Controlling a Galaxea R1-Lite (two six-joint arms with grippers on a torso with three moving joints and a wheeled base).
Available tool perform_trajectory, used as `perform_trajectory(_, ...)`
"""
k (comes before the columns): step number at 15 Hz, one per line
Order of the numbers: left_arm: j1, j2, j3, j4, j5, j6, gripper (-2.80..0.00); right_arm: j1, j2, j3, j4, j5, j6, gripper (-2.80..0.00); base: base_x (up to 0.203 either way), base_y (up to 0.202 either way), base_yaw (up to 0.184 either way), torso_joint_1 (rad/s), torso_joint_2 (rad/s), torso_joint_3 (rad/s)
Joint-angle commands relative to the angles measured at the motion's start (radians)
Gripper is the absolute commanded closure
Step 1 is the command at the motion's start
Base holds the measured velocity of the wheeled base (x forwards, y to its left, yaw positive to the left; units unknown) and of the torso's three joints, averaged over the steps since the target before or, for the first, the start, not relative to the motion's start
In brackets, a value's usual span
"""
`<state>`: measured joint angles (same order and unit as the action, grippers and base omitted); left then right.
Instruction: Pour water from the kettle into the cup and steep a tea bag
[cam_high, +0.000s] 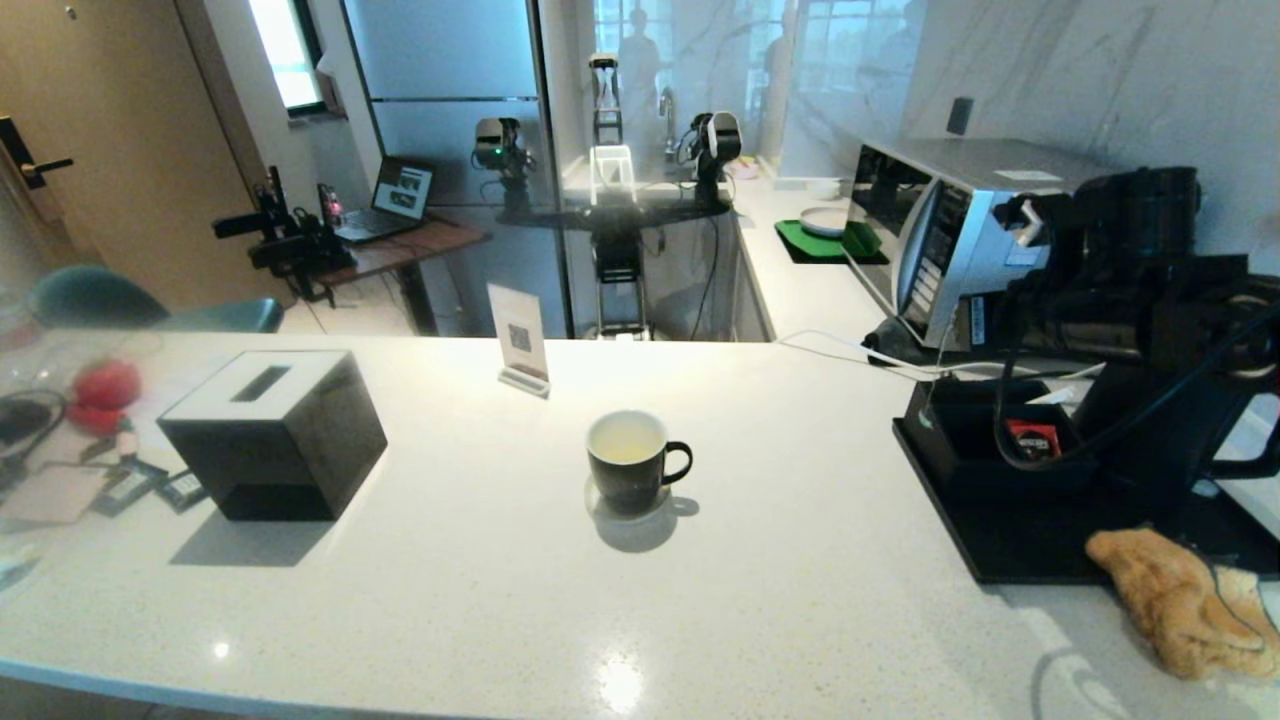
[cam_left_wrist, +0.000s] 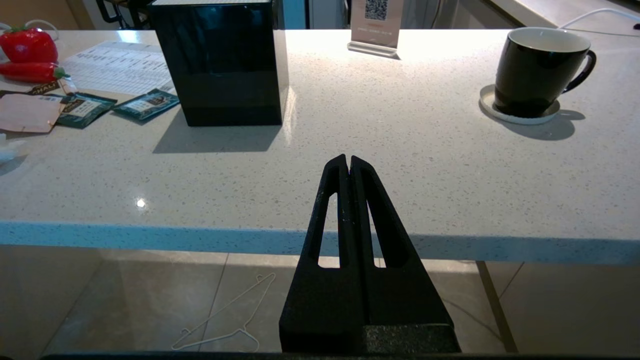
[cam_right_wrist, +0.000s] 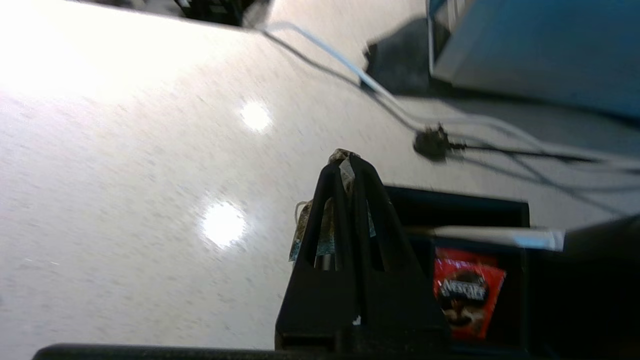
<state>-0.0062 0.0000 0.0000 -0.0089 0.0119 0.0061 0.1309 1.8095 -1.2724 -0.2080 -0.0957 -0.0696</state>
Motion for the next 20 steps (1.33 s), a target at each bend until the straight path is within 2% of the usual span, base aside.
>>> perform_trajectory(1, 0.000, 0.002, 0.000, 0.000, 0.002, 0.000, 0.00, 0.040, -0.047, 0.004, -0.023, 0.002, -0.001, 0.00, 0.000, 0.000, 0.000, 0.000, 0.00, 0.000)
perform_trajectory(4, 0.000, 0.002, 0.000, 0.000, 0.000, 0.000, 0.00, 0.087, -0.080, 0.012, -0.057, 0.003, 0.001, 0.00, 0.000, 0.000, 0.000, 0.000, 0.00, 0.000)
perform_trajectory(20, 0.000, 0.002, 0.000, 0.000, 0.002, 0.000, 0.00, 0.412, -0.191, 0.016, -0.065, -0.012, -0.004, 0.00, 0.000, 0.000, 0.000, 0.000, 0.00, 0.000)
